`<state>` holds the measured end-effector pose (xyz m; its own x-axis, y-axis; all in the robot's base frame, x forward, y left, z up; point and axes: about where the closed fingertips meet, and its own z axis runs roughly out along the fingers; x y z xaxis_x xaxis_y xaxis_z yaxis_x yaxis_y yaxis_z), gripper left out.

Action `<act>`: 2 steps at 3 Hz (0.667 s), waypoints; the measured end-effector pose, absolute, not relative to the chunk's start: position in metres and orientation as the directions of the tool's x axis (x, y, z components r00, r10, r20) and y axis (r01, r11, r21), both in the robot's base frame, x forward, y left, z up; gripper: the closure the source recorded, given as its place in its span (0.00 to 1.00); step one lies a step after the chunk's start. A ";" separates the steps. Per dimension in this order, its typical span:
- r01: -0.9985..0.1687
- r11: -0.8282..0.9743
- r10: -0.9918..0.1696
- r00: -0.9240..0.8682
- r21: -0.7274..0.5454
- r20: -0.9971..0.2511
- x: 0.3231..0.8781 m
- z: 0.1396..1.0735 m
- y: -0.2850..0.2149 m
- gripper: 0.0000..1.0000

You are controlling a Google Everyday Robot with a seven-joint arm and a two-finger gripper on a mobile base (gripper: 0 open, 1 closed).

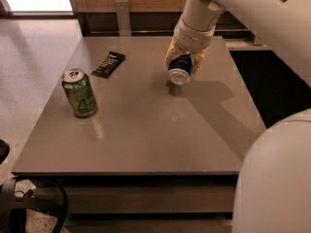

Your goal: Place pepsi can upright

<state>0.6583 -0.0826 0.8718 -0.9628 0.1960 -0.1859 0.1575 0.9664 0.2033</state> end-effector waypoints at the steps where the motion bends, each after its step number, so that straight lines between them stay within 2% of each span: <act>1: 0.112 0.966 0.181 -0.937 0.233 -0.300 0.647 0.898 -0.092 1.00; 2: -0.055 0.947 0.115 -0.861 0.316 -0.495 0.646 0.924 -0.121 1.00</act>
Offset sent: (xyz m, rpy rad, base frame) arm -0.0038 -0.0570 0.0944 0.1620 -0.6281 0.2658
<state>0.6457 -0.1205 0.9241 -0.8614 0.1149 -0.4947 -0.0549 0.9472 0.3158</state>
